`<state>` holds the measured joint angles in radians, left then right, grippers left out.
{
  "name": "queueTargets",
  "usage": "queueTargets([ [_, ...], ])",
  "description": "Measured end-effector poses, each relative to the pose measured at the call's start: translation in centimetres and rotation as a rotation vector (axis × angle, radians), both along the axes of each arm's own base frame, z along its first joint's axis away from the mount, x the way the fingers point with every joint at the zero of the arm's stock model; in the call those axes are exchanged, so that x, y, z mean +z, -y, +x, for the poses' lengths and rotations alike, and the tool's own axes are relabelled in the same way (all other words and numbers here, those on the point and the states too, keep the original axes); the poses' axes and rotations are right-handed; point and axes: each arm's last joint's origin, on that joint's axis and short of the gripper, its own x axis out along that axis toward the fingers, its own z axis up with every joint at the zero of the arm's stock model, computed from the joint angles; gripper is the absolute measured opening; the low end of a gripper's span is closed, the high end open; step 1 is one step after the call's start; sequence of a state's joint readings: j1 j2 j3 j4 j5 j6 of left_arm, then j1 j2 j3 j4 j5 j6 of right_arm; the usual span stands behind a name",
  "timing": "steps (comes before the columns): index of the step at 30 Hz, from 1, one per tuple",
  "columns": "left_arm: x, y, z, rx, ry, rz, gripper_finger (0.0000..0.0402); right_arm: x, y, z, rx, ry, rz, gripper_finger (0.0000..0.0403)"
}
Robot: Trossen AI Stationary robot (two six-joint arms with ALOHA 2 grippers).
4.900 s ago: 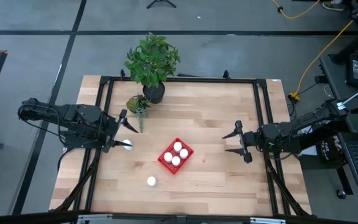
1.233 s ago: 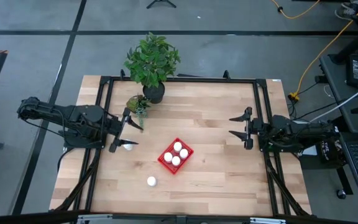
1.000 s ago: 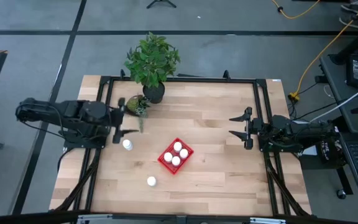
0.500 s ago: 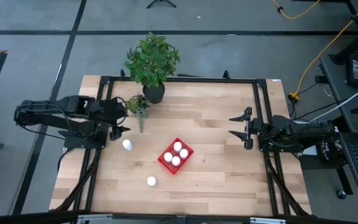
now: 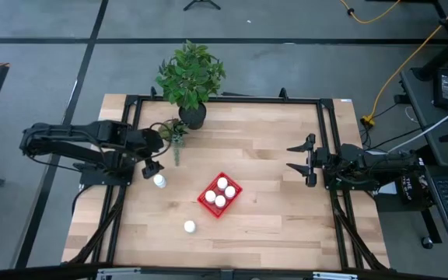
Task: Pick and place pill bottles into a basket
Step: Put the top white medicine bottle into the red bin
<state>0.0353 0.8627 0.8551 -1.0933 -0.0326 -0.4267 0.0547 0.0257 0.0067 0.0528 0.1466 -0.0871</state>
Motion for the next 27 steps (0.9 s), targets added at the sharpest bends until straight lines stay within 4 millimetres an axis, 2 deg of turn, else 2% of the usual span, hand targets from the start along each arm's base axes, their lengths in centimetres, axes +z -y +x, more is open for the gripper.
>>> queueTargets([
  [16, -4.1, 0.6, -0.3, 0.004, -0.177, -0.096, 0.0354, 0.0, 0.0, 0.0, 0.0, 0.0, 0.0, 0.0264],
  [23, -5.8, 1.6, -0.4, -0.022, -0.196, -0.105, 0.0354, 0.0, 0.0, 0.0, 0.0, 0.0, 0.0, 0.0264],
  [27, -6.1, 2.2, -0.3, -0.044, -0.18, -0.115, 0.0354, 0.0, 0.0, 0.0, 0.0, 0.0, 0.0, 0.0264],
])
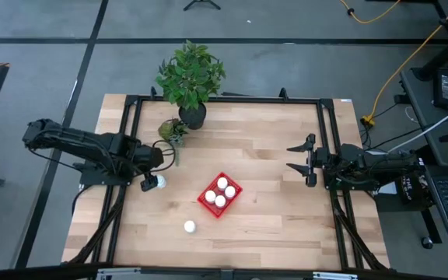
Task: Pick and place pill bottles into a basket
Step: Put the top white medicine bottle into the red bin
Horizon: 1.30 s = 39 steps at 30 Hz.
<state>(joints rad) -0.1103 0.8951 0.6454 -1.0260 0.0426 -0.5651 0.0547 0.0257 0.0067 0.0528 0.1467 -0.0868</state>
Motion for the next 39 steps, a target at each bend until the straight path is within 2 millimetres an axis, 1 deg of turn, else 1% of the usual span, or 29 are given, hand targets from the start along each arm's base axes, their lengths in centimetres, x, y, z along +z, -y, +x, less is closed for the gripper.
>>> queueTargets([
  [10, 0.1, 0.9, 0.3, 0.008, 0.036, -0.022, 0.0354, 0.0, 0.0, 0.0, 0.0, 0.0, 0.0, 0.0264],
  [17, -0.3, 1.3, 1.0, -0.012, 0.031, -0.015, 0.0354, 0.0, 0.0, 0.0, 0.0, 0.0, 0.0, 0.0264],
  [30, -1.6, 1.6, 2.1, -0.054, -0.046, 0.026, 0.0354, 0.0, 0.0, 0.0, 0.0, 0.0, 0.0, 0.0264],
  [34, -1.8, 1.7, 2.6, -0.061, -0.022, 0.028, 0.0354, 0.0, 0.0, 0.0, 0.0, 0.0, 0.0, 0.0264],
  [39, -3.2, 1.7, 2.3, -0.07, -0.019, 0.022, 0.0354, 0.0, 0.0, 0.0, 0.0, 0.0, 0.0, 0.0264],
])
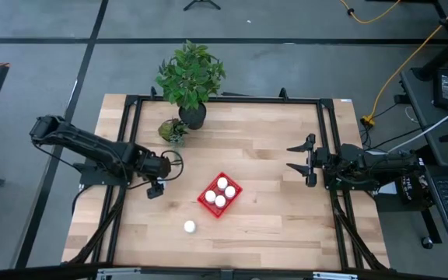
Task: Pick and place pill bottles into a basket
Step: Put the top white medicine bottle into the red bin
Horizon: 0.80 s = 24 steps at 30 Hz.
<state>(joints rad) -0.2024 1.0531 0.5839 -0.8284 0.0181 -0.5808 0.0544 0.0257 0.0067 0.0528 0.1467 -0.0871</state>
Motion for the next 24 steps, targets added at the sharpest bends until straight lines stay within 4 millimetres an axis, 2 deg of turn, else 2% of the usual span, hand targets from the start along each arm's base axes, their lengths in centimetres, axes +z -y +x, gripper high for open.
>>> queueTargets([
  [8, -2.0, -0.2, -0.8, 0.008, -0.034, 0.005, 0.0354, 0.0, 0.0, 0.0, 0.0, 0.0, 0.0, 0.0264],
  [24, -1.9, -0.1, -0.2, -0.007, 0.041, 0.001, 0.0354, 0.0, 0.0, 0.0, 0.0, 0.0, 0.0, 0.0264],
])
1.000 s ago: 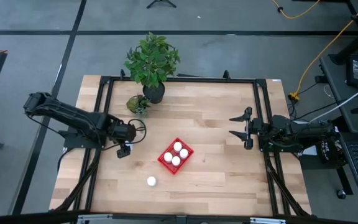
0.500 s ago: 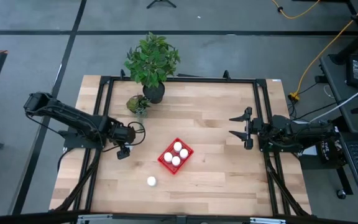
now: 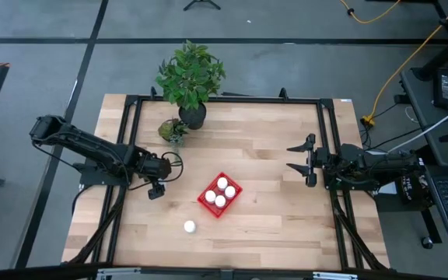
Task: Pick and place pill bottles into a basket
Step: Put the top white medicine bottle into the red bin
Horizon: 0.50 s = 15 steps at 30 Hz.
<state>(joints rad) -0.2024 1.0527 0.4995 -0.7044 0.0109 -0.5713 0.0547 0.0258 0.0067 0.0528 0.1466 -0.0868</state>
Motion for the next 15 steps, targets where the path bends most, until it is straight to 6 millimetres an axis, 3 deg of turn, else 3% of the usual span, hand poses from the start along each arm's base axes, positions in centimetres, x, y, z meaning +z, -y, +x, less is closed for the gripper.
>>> queueTargets([
  [8, -0.02, -0.01, -0.05, 0.001, -0.005, 0.001, 0.0338, 0.0, 0.0, 0.0, 0.0, 0.0, 0.0, 0.0264],
  [15, -0.02, 0.01, -0.05, -0.002, -0.007, -0.007, 0.0274, 0.0, 0.0, 0.0, 0.0, 0.0, 0.0, 0.0264],
])
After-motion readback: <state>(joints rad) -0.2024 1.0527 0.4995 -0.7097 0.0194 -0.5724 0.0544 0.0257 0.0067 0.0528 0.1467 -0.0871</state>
